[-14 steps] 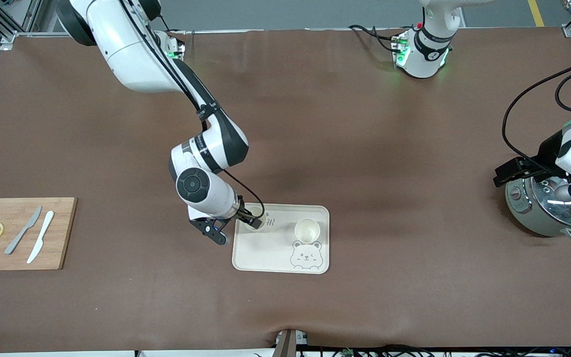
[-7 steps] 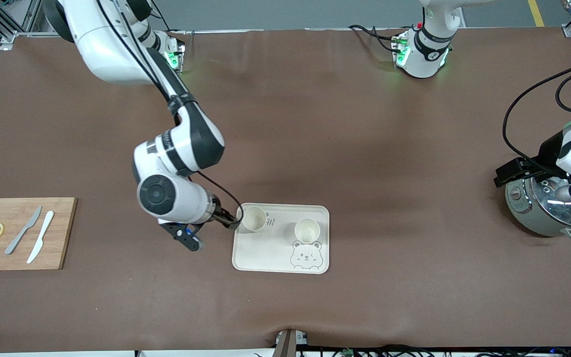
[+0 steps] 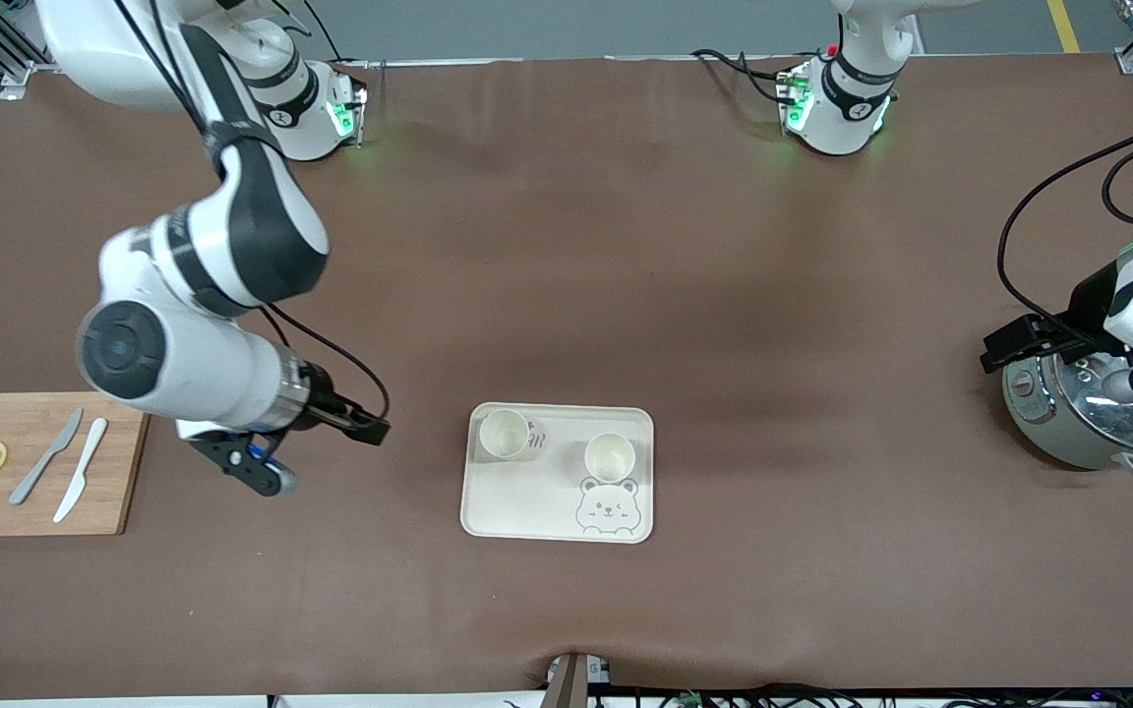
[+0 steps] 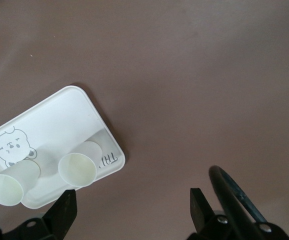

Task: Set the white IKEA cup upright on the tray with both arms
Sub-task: 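Open the right gripper and draw it back from the tray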

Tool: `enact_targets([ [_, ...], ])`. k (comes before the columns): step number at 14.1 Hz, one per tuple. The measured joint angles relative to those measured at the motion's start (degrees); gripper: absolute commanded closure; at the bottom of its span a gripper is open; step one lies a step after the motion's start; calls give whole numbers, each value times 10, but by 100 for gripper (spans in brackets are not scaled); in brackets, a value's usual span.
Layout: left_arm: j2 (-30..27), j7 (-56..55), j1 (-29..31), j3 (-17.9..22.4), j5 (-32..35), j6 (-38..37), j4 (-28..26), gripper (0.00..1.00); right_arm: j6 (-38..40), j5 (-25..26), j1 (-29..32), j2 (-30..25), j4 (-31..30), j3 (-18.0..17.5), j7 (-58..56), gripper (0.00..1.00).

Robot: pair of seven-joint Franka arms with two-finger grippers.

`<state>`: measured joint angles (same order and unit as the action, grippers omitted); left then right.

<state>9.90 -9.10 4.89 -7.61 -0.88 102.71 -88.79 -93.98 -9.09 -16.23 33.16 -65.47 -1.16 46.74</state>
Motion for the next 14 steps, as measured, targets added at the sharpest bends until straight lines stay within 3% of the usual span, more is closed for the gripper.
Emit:
enact_targets([
  [4,7,0,-4,0,0,1,-1,0,15,0,10,-19,-2,0,-19,0],
  [14,8,0,-2,0,0,3,0,0,54,23,65,-96,-52,2,-226,0],
])
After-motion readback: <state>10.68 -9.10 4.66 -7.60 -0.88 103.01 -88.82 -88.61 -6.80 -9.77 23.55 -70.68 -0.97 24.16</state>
